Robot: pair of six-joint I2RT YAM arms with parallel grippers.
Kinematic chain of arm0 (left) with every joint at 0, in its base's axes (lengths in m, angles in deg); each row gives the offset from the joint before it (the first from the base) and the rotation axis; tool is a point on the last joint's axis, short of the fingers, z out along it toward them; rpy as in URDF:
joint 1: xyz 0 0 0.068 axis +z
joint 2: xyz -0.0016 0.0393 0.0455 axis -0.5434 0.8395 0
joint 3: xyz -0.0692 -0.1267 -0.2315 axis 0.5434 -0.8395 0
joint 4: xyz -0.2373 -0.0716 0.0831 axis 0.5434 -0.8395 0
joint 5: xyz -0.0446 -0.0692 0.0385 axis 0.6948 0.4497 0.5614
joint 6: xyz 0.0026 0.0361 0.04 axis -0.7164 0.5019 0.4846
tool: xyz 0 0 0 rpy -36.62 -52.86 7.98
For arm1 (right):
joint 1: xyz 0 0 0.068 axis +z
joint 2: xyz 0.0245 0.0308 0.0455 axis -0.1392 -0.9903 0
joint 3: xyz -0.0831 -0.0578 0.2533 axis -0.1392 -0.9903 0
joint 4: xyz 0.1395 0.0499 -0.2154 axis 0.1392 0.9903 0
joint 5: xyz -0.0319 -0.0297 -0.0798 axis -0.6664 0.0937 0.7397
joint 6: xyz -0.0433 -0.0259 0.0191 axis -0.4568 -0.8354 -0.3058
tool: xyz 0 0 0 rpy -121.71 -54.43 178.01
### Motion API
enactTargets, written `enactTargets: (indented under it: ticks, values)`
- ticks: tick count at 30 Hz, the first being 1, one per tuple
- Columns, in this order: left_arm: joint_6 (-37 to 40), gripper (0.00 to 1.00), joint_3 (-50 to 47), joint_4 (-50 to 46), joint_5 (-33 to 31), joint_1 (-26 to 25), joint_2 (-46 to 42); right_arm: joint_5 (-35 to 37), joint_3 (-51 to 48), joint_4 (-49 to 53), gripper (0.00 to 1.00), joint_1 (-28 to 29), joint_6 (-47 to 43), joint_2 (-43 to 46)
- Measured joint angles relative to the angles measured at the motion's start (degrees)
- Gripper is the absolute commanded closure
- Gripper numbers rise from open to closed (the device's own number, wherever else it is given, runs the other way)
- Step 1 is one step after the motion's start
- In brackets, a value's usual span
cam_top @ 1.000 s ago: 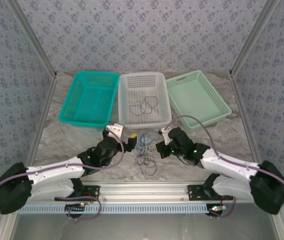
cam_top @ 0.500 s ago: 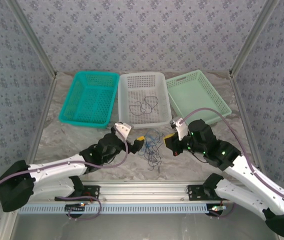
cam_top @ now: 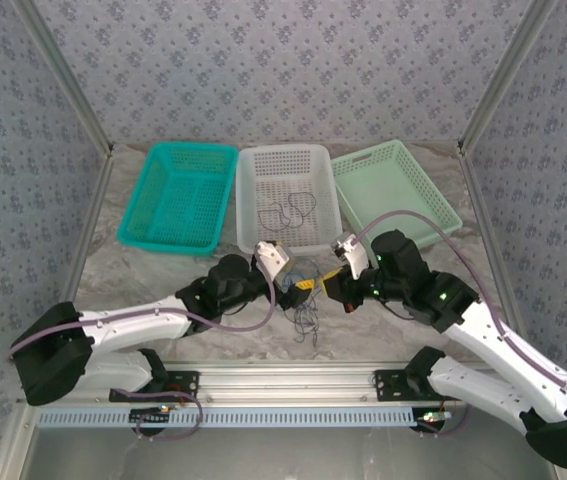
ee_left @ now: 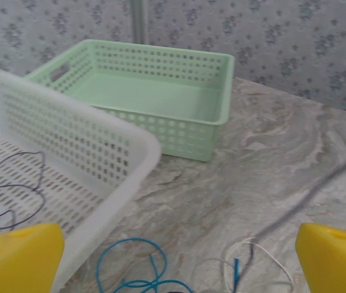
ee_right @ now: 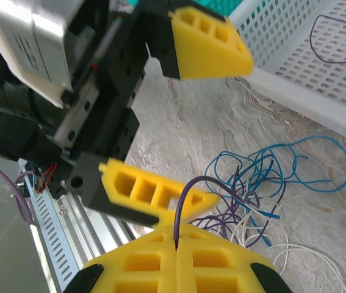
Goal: Untangle the cables
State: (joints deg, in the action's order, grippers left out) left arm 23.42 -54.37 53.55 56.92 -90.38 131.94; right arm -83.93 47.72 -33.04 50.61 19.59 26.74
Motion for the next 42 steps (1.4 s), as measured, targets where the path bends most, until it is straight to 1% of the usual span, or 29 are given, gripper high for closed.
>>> enactTargets:
  ticks: [6,9,14,18,29,37,42]
  values:
    - [0.94,0.04,2.56,0.24,5.42,0.0,3.3,-1.01,0.79,-0.02,1.0,-0.11,0.02,0.04]
    - [1.05,0.05,4.02,1.49,7.13,0.0,4.42,-1.09,0.79,-0.02,1.0,-0.11,0.04,0.04]
    - [1.03,0.07,6.49,2.21,7.08,0.0,8.13,-2.14,1.2,0.0,1.0,-0.11,0.11,0.26]
    - [0.81,0.08,8.11,2.05,6.54,0.0,11.39,-2.69,5.05,1.05,1.0,-0.11,0.11,1.4]
    - [-0.74,0.08,9.75,0.33,1.86,0.0,15.8,-2.93,24.44,6.64,1.0,-0.11,-1.99,2.36]
    - [-2.29,0.08,9.75,-1.4,-3.02,0.0,16.76,-0.81,30.29,9.53,1.0,-0.11,-4.31,2.27]
    - [-3.28,0.09,9.7,-3.56,-6.8,0.0,16.87,4.44,32.57,9.57,1.0,-0.11,-5.29,2.25]
